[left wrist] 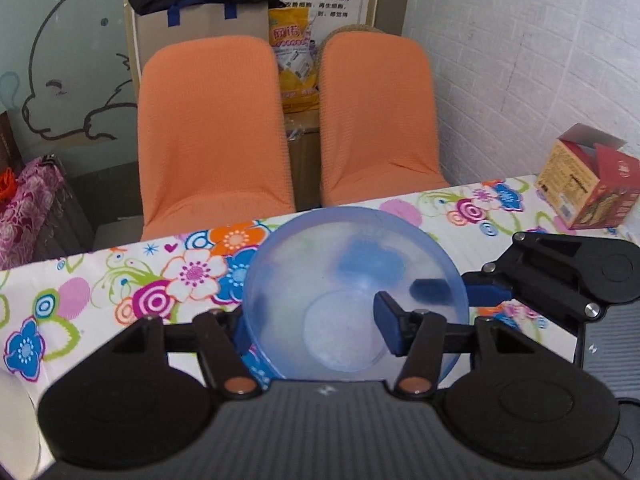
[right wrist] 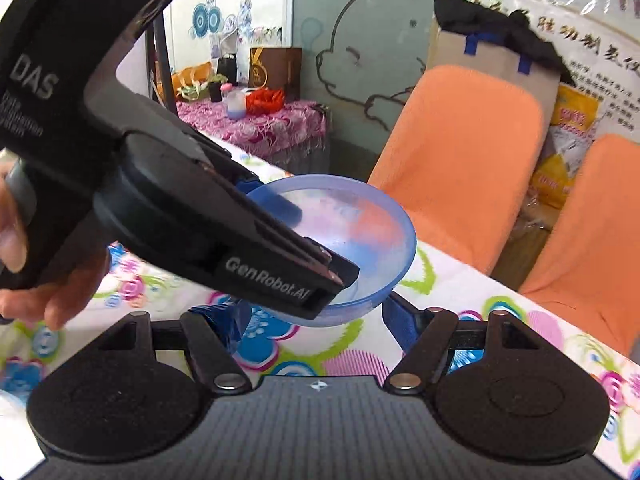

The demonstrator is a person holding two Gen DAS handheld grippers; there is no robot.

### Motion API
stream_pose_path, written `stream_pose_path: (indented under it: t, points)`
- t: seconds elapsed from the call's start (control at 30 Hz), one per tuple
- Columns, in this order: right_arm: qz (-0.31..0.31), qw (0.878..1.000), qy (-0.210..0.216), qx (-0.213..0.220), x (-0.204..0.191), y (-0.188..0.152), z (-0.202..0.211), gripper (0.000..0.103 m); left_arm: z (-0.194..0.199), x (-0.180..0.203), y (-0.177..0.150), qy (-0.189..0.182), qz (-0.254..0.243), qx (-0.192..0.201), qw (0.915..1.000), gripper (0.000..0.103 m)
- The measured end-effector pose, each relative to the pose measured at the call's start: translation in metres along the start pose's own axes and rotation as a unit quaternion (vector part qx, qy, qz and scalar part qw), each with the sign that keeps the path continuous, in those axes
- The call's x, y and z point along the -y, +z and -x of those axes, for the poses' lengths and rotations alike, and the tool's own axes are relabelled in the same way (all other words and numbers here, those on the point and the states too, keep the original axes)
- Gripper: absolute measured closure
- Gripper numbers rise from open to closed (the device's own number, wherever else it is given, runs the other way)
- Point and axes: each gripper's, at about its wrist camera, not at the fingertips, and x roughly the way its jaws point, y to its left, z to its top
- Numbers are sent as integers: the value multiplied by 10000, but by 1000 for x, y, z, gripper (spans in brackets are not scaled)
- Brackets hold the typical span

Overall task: Organize plates and bowls
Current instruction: 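Grip the blue bowl rim with the left tool, then lower the blue bowl with the left tool into the white bowl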

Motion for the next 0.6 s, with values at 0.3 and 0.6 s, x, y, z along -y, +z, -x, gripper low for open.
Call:
stream_pose_path:
  t: [0.3,0.6]
  points:
    - [130,9980,-595,-185,-39,-57,121,45,62,114,-75,-657,-358,16,9972,45]
    - [-475,9931,-889,-604,-51,-135,166,44,49,177,-136,-1042,-598,-551,9912,45]
